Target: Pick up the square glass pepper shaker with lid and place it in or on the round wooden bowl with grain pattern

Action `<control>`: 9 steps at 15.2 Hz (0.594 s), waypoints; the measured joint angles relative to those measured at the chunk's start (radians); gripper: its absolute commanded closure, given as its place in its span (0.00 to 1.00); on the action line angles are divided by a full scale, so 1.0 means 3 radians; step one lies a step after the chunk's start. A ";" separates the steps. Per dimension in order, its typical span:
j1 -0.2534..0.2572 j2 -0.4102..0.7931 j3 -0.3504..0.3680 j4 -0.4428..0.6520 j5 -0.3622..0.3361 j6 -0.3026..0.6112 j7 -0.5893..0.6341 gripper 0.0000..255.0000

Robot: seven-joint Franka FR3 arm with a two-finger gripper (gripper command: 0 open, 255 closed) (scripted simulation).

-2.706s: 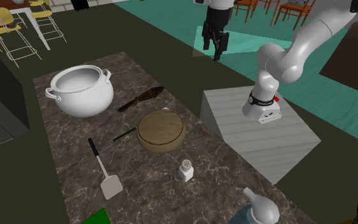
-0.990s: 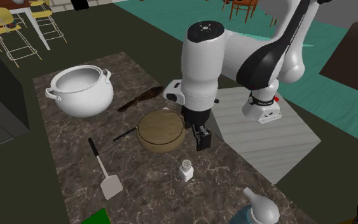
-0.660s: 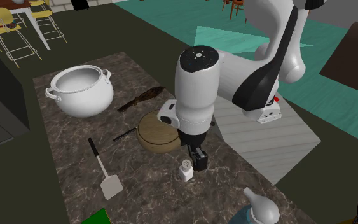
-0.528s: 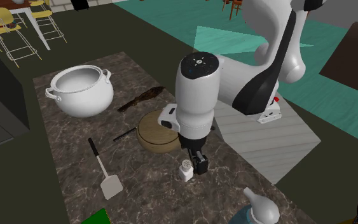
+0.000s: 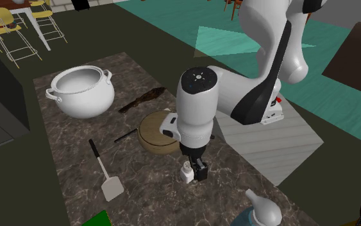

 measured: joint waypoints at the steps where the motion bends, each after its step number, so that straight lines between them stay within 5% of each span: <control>1: 0.0000 0.0001 0.0000 -0.0001 -0.0001 0.0002 0.0001 0.00; 3: 0.0001 0.0002 0.0000 -0.0001 -0.0002 0.0003 0.0002 0.00; 4: 0.0001 0.0002 0.0000 -0.0001 -0.0002 0.0003 0.0002 1.00; 9: 0.0001 0.0001 -0.0001 -0.0001 -0.0002 0.0004 0.0002 1.00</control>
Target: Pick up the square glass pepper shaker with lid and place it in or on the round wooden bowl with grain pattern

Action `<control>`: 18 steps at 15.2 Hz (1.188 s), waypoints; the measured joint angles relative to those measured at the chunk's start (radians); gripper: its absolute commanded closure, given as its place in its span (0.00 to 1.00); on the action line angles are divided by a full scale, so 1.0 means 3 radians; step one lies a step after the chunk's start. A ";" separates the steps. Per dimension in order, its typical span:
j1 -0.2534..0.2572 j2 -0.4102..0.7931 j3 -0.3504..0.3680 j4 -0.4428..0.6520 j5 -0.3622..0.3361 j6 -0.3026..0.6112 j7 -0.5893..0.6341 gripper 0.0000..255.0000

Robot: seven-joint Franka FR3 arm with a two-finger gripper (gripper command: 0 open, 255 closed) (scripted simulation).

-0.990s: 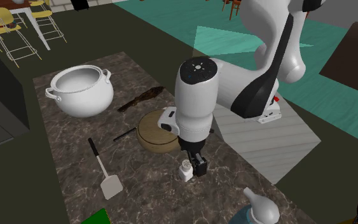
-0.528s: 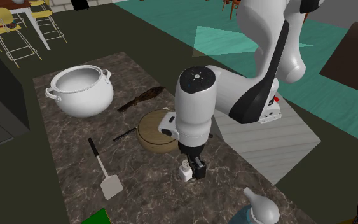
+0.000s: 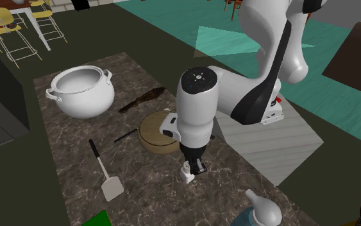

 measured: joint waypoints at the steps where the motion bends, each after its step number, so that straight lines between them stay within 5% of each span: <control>1: 0.0000 0.0000 0.0000 0.0000 0.0000 0.0000 0.0000 1.00; 18: -0.0035 -0.0219 0.0045 0.0276 0.0143 -0.0465 -0.0093 1.00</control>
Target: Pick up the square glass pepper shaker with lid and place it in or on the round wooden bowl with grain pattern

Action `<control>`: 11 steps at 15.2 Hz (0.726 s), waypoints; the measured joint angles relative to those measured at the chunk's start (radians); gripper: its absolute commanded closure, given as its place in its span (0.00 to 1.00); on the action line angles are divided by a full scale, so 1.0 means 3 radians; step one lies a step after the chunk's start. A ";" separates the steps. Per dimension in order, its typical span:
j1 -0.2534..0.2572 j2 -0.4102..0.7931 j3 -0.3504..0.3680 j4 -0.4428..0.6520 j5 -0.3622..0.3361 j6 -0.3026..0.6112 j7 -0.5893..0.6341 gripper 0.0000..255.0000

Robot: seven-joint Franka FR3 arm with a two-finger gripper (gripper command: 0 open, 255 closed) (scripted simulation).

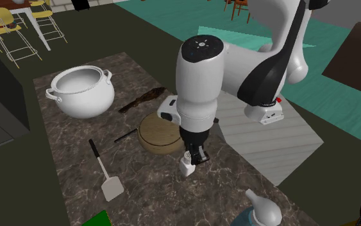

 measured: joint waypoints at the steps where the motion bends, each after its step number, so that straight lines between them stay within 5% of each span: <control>1: -0.0002 -0.0006 0.0000 0.0039 0.0006 -0.0044 -0.0008 1.00; 11: -0.0008 -0.0109 0.0019 0.0362 0.0071 -0.0455 -0.0047 1.00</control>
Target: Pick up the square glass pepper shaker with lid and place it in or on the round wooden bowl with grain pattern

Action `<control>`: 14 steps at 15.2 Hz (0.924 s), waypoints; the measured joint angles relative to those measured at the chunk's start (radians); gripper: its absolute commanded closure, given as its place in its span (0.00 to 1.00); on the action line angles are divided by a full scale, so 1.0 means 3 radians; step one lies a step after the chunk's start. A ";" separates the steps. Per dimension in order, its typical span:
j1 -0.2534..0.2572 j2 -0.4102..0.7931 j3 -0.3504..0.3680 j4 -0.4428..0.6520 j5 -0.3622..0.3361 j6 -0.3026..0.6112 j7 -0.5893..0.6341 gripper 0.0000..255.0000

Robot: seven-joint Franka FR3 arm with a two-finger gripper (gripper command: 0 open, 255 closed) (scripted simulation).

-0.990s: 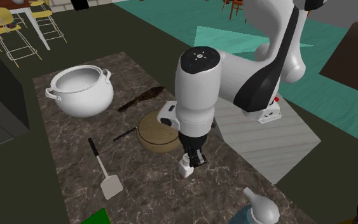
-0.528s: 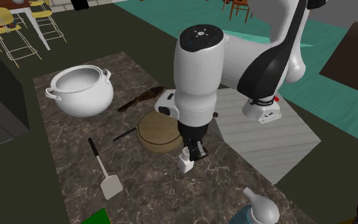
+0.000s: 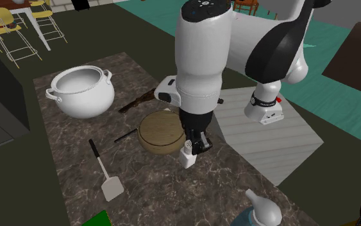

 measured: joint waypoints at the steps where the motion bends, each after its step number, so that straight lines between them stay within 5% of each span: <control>1: 0.0006 0.0000 0.0004 0.0052 0.0001 -0.0052 0.0006 1.00; 9: 0.0012 -0.0027 0.0012 0.0372 0.0020 -0.0395 -0.0011 1.00; 14: -0.0193 -0.0189 -0.0106 0.0301 0.0116 -0.0461 -0.0340 1.00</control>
